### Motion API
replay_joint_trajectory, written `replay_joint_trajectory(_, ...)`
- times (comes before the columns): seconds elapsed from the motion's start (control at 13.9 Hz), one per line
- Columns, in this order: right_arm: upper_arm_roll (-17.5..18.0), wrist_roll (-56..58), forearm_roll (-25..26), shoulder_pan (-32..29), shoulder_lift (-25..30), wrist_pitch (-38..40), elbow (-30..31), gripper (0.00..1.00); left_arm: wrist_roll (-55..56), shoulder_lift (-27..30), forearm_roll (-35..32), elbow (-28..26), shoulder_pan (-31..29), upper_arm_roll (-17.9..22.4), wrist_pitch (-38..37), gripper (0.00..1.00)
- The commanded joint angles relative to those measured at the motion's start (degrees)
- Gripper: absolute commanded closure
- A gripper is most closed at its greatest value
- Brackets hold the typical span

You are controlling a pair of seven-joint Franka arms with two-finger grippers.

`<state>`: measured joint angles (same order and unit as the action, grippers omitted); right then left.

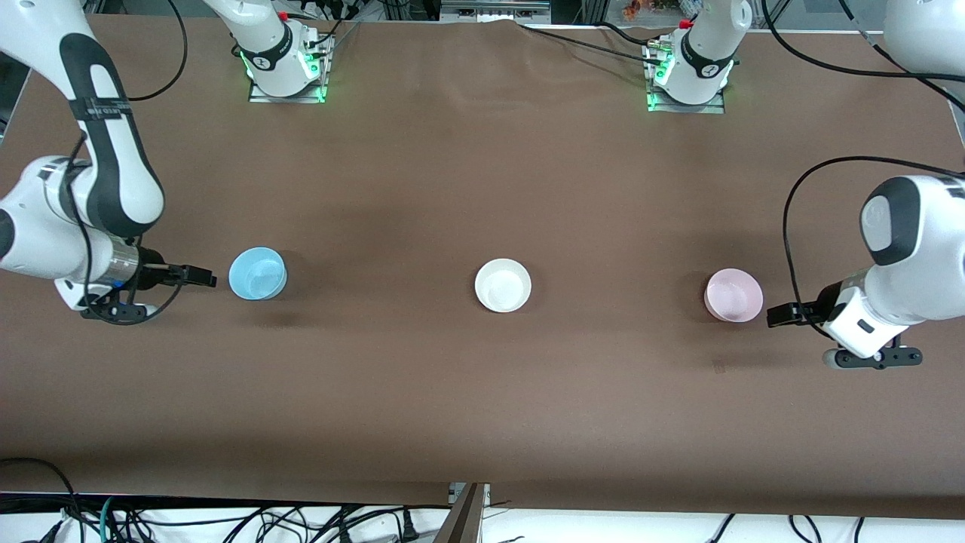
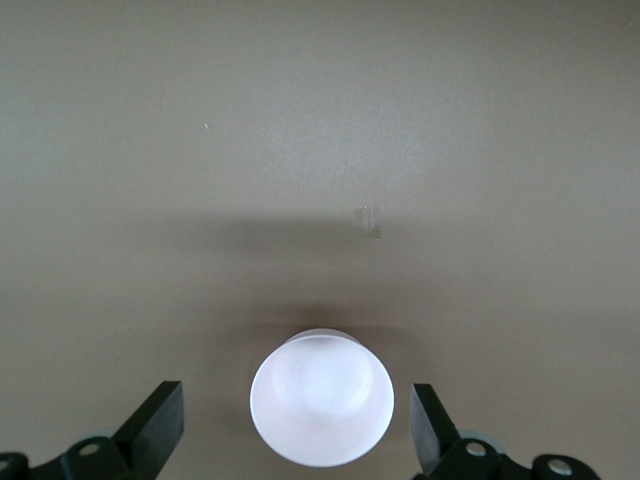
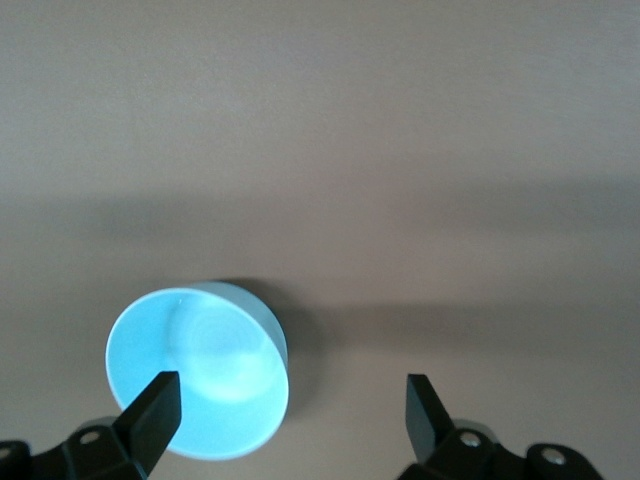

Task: Stack pink and blue bowls on white bowl
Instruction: 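Grasp the pink bowl with the left gripper while the right gripper grasps blue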

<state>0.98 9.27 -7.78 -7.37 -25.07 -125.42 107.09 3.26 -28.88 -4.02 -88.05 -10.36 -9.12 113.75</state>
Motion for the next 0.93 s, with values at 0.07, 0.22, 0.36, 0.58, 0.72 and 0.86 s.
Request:
replay_joint_trajectory(0.07,1.39,1.01,-1.27,-0.36,-1.29,-5.52,2.77,0.01,2.79,0.93,-1.52,-4.13,0.17,-0.28,4.54,0.00)
replay_joint_trajectory(0.22,2.27,1.01,-1.36,-0.36,-2.35,-7.55,3.47,0.01,3.59,1.37,-1.52,-6.86,0.34,-0.28,7.88,0.00)
replay_joint_trajectory(0.36,2.36,1.01,-1.36,-0.36,-2.53,-7.91,4.26,0.01,3.51,1.28,-1.52,-7.75,0.43,-0.28,9.29,0.00)
replay_joint_trajectory(0.58,2.36,3.55,-1.36,-0.45,-2.53,-8.08,6.19,0.01,3.51,0.58,-1.52,-7.83,0.43,-0.28,10.26,0.00)
replay_joint_trajectory(0.72,2.36,4.09,-1.62,-0.54,-2.44,-9.74,7.78,0.01,3.51,-0.38,-1.52,-7.84,0.43,-0.28,11.40,0.00)
replay_joint_trajectory(0.86,2.45,4.00,-1.71,-0.45,-2.26,-11.15,9.18,0.01,3.51,-1.00,-1.52,-7.84,0.43,-0.19,12.02,0.00)
